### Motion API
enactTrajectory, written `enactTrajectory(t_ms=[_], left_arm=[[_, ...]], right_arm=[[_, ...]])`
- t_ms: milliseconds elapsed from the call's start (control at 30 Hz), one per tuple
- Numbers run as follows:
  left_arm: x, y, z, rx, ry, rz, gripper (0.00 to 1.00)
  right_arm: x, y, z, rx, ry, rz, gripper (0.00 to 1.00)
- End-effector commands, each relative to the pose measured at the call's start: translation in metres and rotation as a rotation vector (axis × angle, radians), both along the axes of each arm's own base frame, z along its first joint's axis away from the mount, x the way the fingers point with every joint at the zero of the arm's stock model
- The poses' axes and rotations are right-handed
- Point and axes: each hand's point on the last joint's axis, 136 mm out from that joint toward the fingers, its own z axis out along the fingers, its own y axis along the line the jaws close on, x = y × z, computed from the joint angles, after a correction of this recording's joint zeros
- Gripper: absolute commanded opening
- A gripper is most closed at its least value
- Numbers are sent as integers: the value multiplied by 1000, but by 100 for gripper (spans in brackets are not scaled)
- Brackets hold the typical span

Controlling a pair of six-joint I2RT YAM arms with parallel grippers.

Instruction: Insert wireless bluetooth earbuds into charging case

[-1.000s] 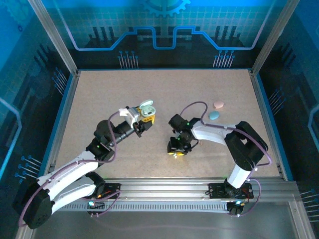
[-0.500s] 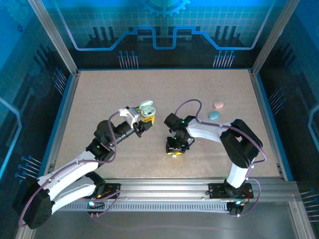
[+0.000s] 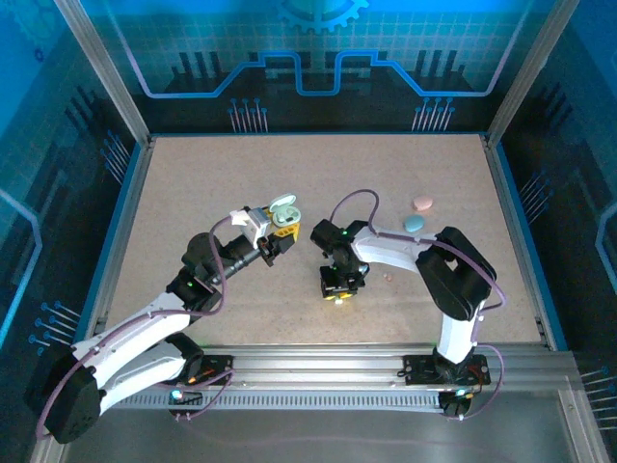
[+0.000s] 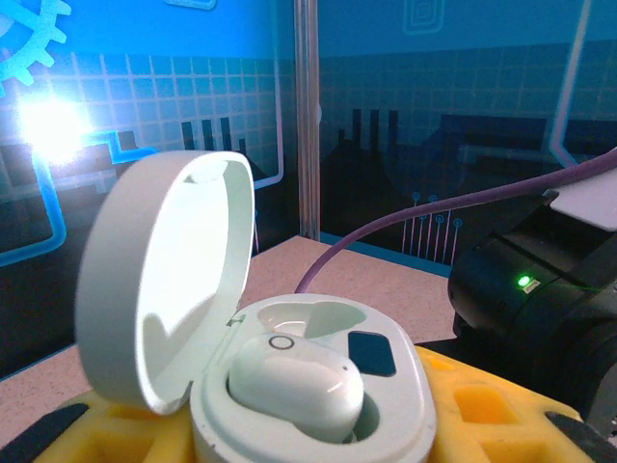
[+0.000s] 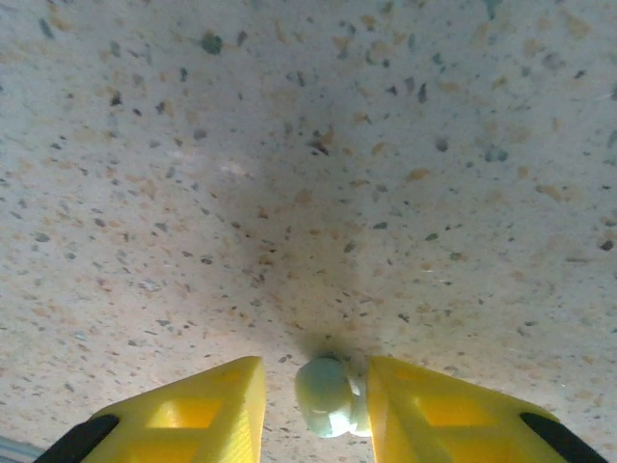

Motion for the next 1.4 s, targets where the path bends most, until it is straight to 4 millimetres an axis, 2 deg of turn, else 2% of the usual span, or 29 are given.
enactTrajectory(t_ms=[0,433,600,1100,1367], left_arm=[[-3,1,5,-4,-23,5,35],[-2,1,5,-4,-21,6,36],[-2,1,5,-5,-20,4,36],[-2,0,5,-5,-14,0,36],[-2,1,4,-5,-15,3,36]], right_arm=[[-5,-2,0,-52,5,57,33],[-9,-3,0,-70,29,111,32],[-10,-4,-5,-72,33,109,30],[0,0,-4,-76,0,106,33],[2,0,-9,-88,1,110,30]])
